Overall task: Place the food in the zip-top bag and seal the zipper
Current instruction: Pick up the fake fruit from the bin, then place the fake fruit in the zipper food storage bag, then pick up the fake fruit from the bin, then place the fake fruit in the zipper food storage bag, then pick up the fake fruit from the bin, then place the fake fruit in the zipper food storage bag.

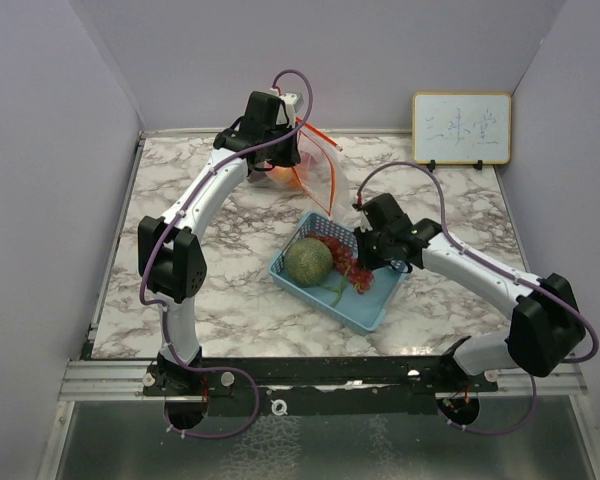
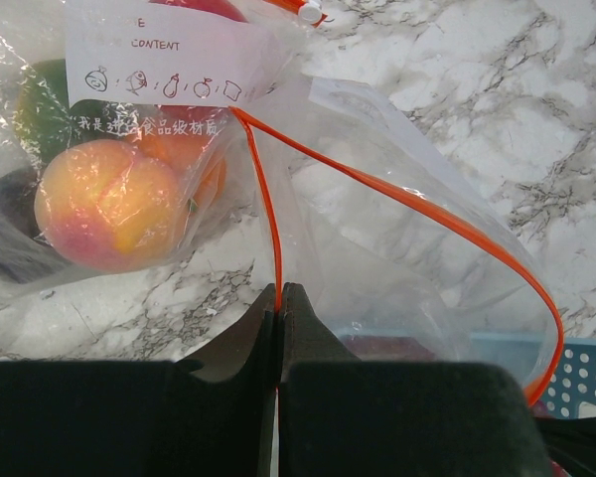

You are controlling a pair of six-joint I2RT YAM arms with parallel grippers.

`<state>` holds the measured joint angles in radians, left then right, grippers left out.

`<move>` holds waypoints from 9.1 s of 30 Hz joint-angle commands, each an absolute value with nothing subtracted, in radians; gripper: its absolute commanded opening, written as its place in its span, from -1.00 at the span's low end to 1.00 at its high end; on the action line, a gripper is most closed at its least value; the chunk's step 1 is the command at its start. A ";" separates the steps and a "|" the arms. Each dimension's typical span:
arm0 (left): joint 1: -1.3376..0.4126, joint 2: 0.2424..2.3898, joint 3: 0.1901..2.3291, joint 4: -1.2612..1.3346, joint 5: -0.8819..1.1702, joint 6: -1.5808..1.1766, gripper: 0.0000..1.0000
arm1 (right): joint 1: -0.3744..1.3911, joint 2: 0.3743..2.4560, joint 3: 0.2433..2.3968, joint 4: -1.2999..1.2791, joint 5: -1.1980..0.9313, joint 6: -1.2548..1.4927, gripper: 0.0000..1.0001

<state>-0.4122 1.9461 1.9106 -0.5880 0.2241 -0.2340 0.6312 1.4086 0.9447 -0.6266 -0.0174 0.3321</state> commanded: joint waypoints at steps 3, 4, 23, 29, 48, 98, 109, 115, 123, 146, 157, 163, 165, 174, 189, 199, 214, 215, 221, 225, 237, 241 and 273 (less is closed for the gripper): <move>-0.408 1.913 1.934 -0.582 0.264 -0.240 -1.00 | 0.632 1.285 1.198 -0.660 0.038 0.220 -0.95; -0.407 1.912 1.934 -0.582 0.264 -0.241 -1.00 | 0.632 1.281 1.228 -0.648 0.016 0.209 -0.96; -0.408 1.908 1.922 -0.551 0.339 -0.291 -1.00 | 0.614 1.591 1.501 -0.301 0.003 0.192 -0.96; -0.408 1.895 1.890 -0.550 0.355 -0.293 -1.00 | 0.586 1.667 1.548 -0.284 0.223 0.174 -0.96; -0.408 1.886 1.874 -0.568 0.361 -0.269 -1.00 | 0.558 1.609 1.530 -0.306 0.050 0.055 0.78; -0.408 1.881 1.870 -0.577 0.378 -0.259 -1.00 | 0.587 1.684 0.866 -0.110 -0.052 0.339 -0.13; -0.407 1.881 1.873 -0.582 0.375 -0.248 -1.00 | 0.589 1.420 0.903 -0.275 0.059 0.244 -0.95; -0.407 1.882 1.873 -0.583 0.369 -0.247 -1.00 | 0.589 1.248 1.013 -0.379 -0.034 0.156 -0.95; -0.407 1.895 1.887 -0.580 0.372 -0.252 -1.00 | 0.589 1.207 1.193 -0.435 -0.225 0.079 -0.95; -0.407 1.888 1.881 -0.582 0.369 -0.261 -1.00 | 0.588 1.459 1.357 -0.288 0.114 0.118 0.12; -0.407 1.904 1.892 -0.581 0.375 -0.260 -1.00 | 0.595 1.307 1.294 -0.550 -0.109 0.116 0.71; -0.407 1.920 1.902 -0.583 0.381 -0.262 -1.00 | 0.604 1.173 1.092 -0.645 -0.168 0.249 0.69; -0.407 1.926 1.903 -0.584 0.380 -0.263 -1.00 | 0.604 1.135 1.046 -0.680 -0.119 0.327 0.62; -0.407 1.953 1.920 -0.580 0.390 -0.273 -1.00 | 0.604 1.168 0.951 -0.769 0.002 0.481 0.47; -0.407 1.953 1.919 -0.578 0.395 -0.282 -1.00 | 0.602 1.471 0.930 -0.556 0.284 0.604 0.26; -0.407 1.939 1.898 -0.581 0.395 -0.273 -1.00 | 0.601 1.595 0.841 -0.362 0.297 0.603 -0.13; -0.407 1.936 1.900 -0.593 0.392 -0.257 -1.00 | 0.601 1.335 0.898 -0.429 0.291 0.408 -0.96; -0.407 1.936 1.902 -0.594 0.391 -0.256 -1.00 | 0.602 1.311 0.934 -0.446 0.283 0.389 -0.96; -0.407 1.934 1.914 -0.599 0.389 -0.252 -1.00 | 0.602 1.209 1.085 -0.472 0.106 0.251 -0.96; -0.407 1.938 1.917 -0.598 0.391 -0.251 -1.00 | 0.601 1.206 1.214 -0.471 -0.026 0.200 -0.96; -0.407 1.946 1.914 -0.593 0.402 -0.258 -1.00 | 0.600 1.385 1.547 -0.374 -0.072 0.127 -0.96; -0.407 1.949 1.920 -0.591 0.406 -0.257 -1.00 | 0.586 1.476 1.614 -0.310 -0.037 0.110 -0.96; -0.407 1.938 1.958 -0.598 0.450 -0.287 -1.00 | 0.462 1.597 1.486 -0.020 0.215 0.002 -0.96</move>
